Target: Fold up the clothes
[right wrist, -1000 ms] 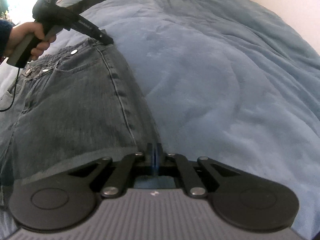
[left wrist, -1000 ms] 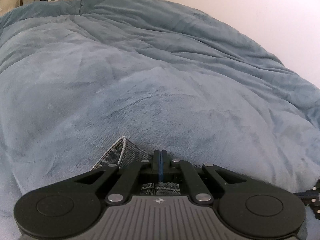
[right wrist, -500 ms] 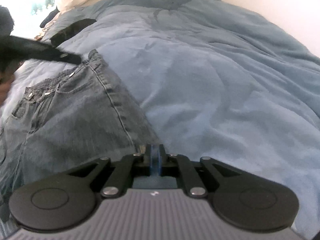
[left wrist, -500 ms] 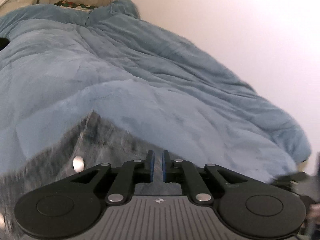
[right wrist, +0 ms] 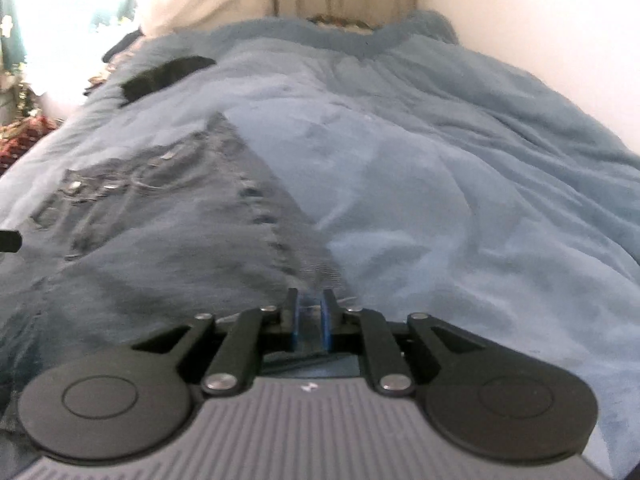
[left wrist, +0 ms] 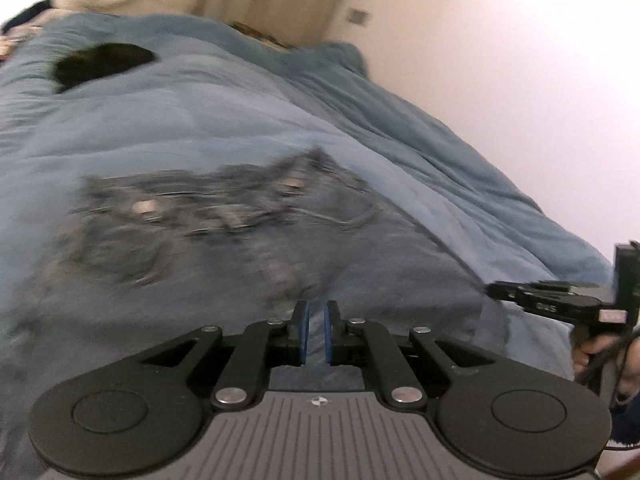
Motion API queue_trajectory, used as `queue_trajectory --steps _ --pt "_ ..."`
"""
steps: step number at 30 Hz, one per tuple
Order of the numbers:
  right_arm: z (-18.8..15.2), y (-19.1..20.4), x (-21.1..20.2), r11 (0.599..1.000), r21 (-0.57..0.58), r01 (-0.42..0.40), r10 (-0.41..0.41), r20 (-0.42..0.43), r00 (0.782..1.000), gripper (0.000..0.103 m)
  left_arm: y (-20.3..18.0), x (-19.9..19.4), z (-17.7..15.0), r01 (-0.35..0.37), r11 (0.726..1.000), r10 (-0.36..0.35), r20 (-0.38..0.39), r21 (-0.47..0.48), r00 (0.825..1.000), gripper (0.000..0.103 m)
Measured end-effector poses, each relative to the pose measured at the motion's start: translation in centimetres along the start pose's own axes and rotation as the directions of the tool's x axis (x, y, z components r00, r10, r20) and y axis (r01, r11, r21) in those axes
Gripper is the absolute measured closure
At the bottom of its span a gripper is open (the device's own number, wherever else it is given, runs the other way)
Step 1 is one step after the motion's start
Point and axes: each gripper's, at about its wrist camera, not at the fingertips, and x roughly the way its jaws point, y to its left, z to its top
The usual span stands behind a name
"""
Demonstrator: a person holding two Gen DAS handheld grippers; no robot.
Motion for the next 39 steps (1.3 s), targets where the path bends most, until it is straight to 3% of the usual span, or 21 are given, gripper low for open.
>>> queue_trajectory --steps 4,6,8,12,17,22,25,29,32,34,39 --pt "-1.1 2.2 -2.0 0.998 -0.054 -0.021 0.024 0.067 0.997 0.089 2.2 -5.0 -2.5 -0.068 0.997 0.072 0.090 -0.046 0.993 0.097" --pt "-1.8 3.2 -3.5 0.997 -0.065 -0.040 0.047 0.111 0.993 0.081 2.7 -7.1 -3.9 -0.101 0.993 0.108 0.118 -0.064 0.987 0.097" --pt "-2.7 4.3 -5.2 0.995 -0.078 -0.059 0.070 0.143 0.987 0.080 3.2 -9.0 -5.3 -0.124 0.988 0.136 0.139 -0.091 0.981 0.097" --pt "-4.5 6.6 -8.0 0.989 -0.114 -0.090 0.107 0.157 0.982 0.080 3.8 -12.6 -7.8 -0.127 0.974 0.157 0.158 -0.188 0.975 0.096" --pt "-6.6 9.2 -11.2 0.979 -0.138 -0.150 0.171 0.159 0.972 0.078 3.8 -15.6 -9.5 -0.138 0.968 0.176 0.176 -0.210 0.969 0.082" --pt "-8.2 11.2 -13.2 0.965 -0.185 -0.185 0.216 0.160 0.963 0.076 5.6 -16.5 -11.0 -0.104 0.946 0.172 0.203 -0.306 0.964 0.065" --pt "-9.0 11.9 -13.7 0.960 -0.196 -0.202 0.232 0.142 0.962 0.076 7.7 -15.2 -12.0 -0.107 0.912 0.195 0.189 -0.395 0.962 0.061" --pt "-9.6 12.7 -13.5 0.949 -0.237 -0.208 0.242 0.127 0.962 0.075 11.6 -13.1 -13.5 -0.112 0.815 0.231 0.142 -0.568 0.963 0.061" --pt "-9.7 12.9 -12.6 0.944 -0.254 -0.211 0.246 0.114 0.963 0.075 13.7 -12.3 -14.1 -0.107 0.737 0.261 0.134 -0.668 0.956 0.061" --pt "-9.6 12.7 -11.9 0.945 -0.238 -0.223 0.253 0.105 0.962 0.075 14.5 -12.0 -14.0 -0.097 0.699 0.265 0.130 -0.708 0.955 0.061" --pt "-9.5 12.6 -10.5 0.948 -0.212 -0.238 0.261 0.092 0.961 0.075 15.1 -10.4 -13.4 -0.156 0.673 0.299 0.074 -0.723 0.951 0.058"
